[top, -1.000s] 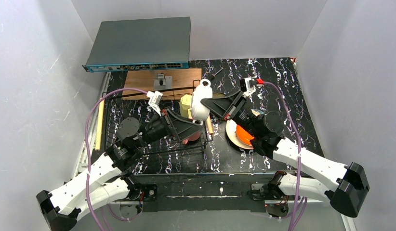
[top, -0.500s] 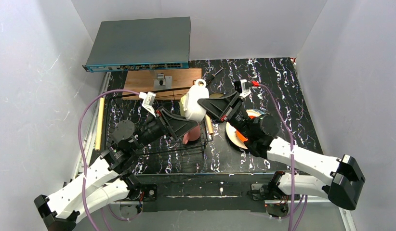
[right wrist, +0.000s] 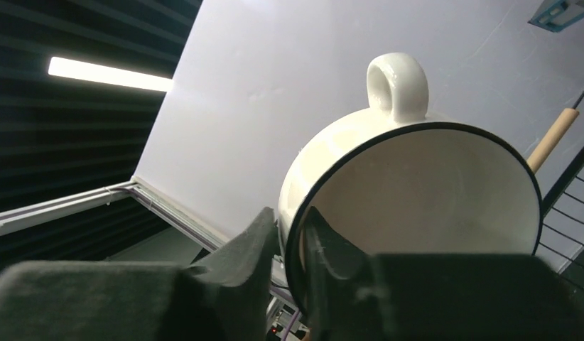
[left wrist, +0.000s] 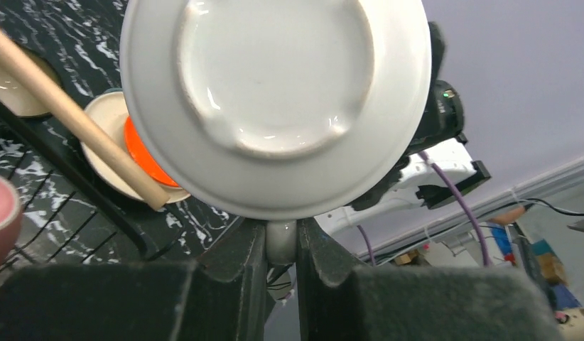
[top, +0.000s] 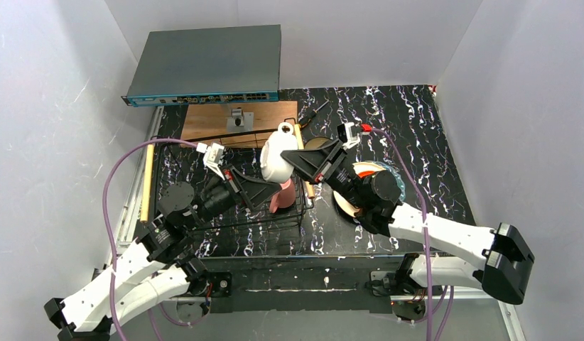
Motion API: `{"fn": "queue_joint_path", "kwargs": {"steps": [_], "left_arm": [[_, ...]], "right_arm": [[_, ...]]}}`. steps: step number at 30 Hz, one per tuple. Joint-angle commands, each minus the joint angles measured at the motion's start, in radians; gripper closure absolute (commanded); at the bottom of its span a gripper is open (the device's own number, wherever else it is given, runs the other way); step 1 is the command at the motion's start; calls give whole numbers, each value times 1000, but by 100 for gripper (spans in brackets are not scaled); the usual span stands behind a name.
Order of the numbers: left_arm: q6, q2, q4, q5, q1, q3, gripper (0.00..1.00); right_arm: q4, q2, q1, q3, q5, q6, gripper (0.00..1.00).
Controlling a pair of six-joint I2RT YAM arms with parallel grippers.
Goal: Load the mixed dishes into the dish rack
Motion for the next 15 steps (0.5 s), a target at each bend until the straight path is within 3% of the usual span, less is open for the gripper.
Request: {"fn": "queue_joint_path", "kwargs": {"steps": [1, 3, 6, 9, 15], "left_arm": [[106, -57, -68, -114, 6, 58, 100], [124, -78, -77, -135, 6, 64, 100], [145, -96, -124, -149, 6, 80, 100], [168, -101, -159, -174, 6, 102, 100], [247, -104, -249, -240, 6, 146, 100]], "right_arm": [[-87, -78, 16, 9, 26, -84, 49], [-145, -92, 16, 4, 36, -102, 28], [-236, -100, 16, 14, 35, -120, 10], [-301, -93, 16, 20, 0, -135, 2], [-420, -133, 16, -19, -15, -175, 2]]}}
